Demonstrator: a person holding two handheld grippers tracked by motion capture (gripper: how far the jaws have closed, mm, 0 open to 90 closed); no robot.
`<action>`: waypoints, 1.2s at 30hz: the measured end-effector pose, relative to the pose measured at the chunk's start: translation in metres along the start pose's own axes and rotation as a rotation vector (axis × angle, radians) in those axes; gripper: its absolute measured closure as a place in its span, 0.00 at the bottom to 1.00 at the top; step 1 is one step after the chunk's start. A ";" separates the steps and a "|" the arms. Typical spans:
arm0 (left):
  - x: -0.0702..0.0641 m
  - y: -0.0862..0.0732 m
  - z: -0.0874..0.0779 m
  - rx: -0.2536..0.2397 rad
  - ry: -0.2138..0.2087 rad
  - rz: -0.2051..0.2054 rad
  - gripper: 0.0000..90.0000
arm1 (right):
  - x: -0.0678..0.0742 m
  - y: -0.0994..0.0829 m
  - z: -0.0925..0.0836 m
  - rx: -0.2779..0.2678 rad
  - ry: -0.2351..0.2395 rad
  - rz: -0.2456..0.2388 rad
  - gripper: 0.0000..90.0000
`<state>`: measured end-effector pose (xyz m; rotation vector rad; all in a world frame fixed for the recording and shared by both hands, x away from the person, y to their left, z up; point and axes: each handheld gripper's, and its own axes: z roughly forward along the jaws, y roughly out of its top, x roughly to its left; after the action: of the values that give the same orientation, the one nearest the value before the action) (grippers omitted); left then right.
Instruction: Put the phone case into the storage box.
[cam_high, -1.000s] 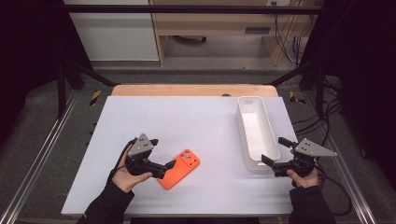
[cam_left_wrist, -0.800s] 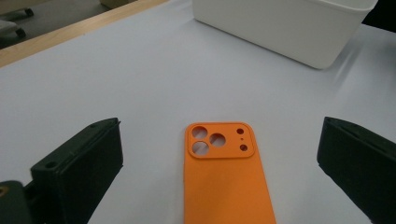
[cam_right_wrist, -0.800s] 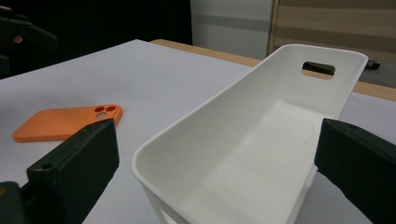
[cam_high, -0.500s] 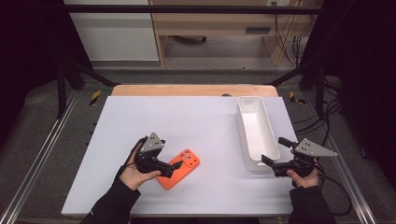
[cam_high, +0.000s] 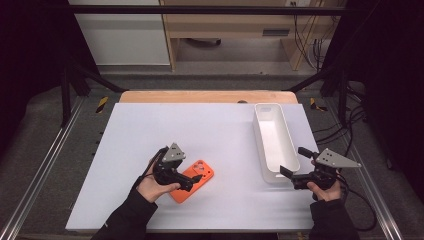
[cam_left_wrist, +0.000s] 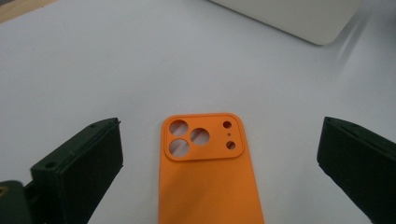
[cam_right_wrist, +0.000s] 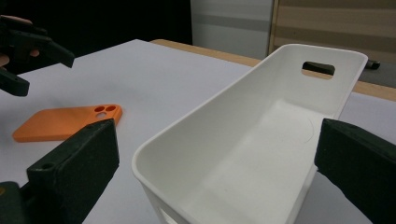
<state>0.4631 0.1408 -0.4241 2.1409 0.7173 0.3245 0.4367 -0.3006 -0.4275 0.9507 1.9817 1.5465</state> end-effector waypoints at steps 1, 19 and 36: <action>0.000 -0.001 0.002 0.007 -0.003 0.001 0.00 | 0.000 0.000 0.000 0.000 0.000 0.001 0.00; -0.002 -0.014 0.024 0.114 0.000 0.000 0.00 | 0.000 0.000 0.000 0.003 -0.001 0.000 0.00; 0.000 -0.021 0.037 0.207 0.016 -0.026 0.01 | 0.000 0.000 0.000 0.007 0.000 0.004 0.00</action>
<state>0.4726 0.1273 -0.4634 2.3238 0.8174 0.2628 0.4367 -0.3002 -0.4279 0.9583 1.9873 1.5430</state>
